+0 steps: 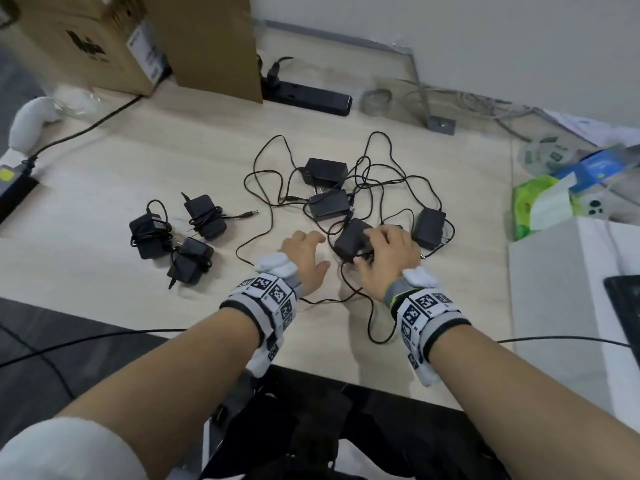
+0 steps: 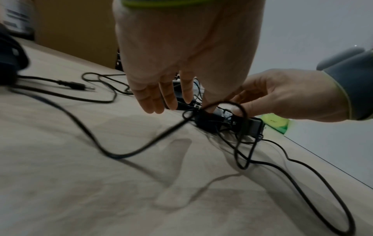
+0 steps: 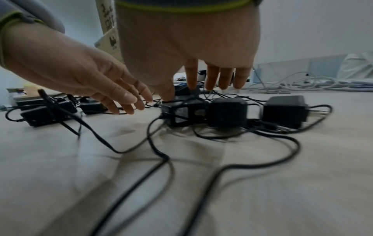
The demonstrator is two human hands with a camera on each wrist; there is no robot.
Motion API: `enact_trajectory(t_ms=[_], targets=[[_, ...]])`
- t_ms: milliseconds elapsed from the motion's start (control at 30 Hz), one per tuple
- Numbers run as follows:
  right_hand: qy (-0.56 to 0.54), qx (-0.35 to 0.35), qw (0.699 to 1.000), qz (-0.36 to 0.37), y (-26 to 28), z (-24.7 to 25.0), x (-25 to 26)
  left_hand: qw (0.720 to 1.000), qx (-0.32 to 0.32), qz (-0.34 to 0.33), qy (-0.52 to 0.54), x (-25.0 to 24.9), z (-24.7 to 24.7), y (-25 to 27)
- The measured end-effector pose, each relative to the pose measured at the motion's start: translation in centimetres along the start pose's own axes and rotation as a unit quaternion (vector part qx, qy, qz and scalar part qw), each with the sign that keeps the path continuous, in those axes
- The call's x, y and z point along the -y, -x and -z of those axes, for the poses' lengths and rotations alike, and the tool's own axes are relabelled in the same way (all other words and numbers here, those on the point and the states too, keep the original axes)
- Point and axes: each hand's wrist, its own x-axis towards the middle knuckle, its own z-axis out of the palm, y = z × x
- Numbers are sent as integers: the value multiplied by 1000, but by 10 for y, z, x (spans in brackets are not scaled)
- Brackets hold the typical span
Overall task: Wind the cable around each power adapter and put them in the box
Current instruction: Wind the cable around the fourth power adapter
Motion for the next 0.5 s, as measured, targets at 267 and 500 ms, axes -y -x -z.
enact_trajectory(t_ms=[267, 500], targets=[[-6, 53, 993, -106, 3, -3, -40, 996, 26, 11, 85, -38, -21, -8], [-49, 76, 985, -147, -6, -4, -42, 998, 18, 54, 16, -52, -26, -21]])
